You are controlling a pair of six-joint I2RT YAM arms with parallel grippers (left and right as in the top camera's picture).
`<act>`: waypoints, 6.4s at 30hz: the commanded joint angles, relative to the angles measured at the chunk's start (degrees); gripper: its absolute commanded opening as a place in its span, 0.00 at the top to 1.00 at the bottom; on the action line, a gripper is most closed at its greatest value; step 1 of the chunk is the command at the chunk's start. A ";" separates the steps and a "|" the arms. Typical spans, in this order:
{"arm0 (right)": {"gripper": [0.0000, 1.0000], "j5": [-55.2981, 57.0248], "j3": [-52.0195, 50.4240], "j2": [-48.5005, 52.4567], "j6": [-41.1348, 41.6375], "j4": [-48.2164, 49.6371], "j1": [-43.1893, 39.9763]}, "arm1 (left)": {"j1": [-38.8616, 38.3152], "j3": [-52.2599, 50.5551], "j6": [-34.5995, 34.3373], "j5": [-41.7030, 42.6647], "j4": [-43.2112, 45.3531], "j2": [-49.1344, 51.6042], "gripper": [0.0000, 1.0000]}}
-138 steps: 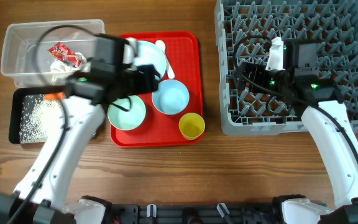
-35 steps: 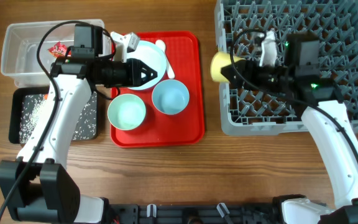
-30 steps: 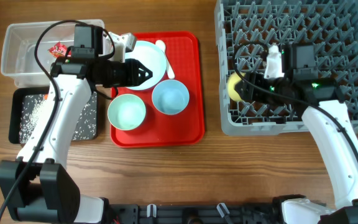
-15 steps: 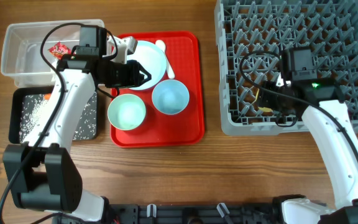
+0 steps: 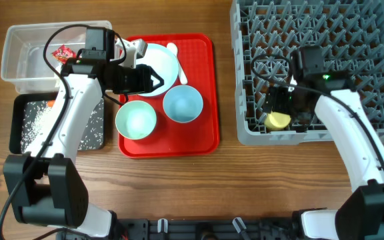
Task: Sort waste into correct bins and load items into the dishwasher rack
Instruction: 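Hand the yellow cup to the right gripper and place it in the rack, then reach the right gripper to the blue bowl and grasp its rim, then carry the blue bowl with the right gripper and set it in the rack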
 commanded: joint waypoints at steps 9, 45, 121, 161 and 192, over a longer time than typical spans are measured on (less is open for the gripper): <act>0.07 -17.97 17.27 0.33 -6.95 -0.13 3.45 | -0.55 0.83 1.22 -0.17 -1.25 0.48 0.50; 0.53 -14.80 17.18 28.52 -7.34 17.14 22.80 | 0.70 0.76 -24.70 -26.71 0.15 -6.34 0.43; 0.96 65.05 23.91 34.51 -65.09 59.49 13.75 | 1.68 0.76 -24.61 -27.15 -1.99 -6.05 0.00; 0.96 62.90 20.50 34.53 -55.84 61.46 15.21 | 1.68 0.76 -24.61 -27.15 -2.01 -6.05 0.00; 0.00 63.67 20.57 28.20 -43.67 54.86 24.83 | 1.68 0.76 -24.63 -27.15 -2.01 -6.05 0.00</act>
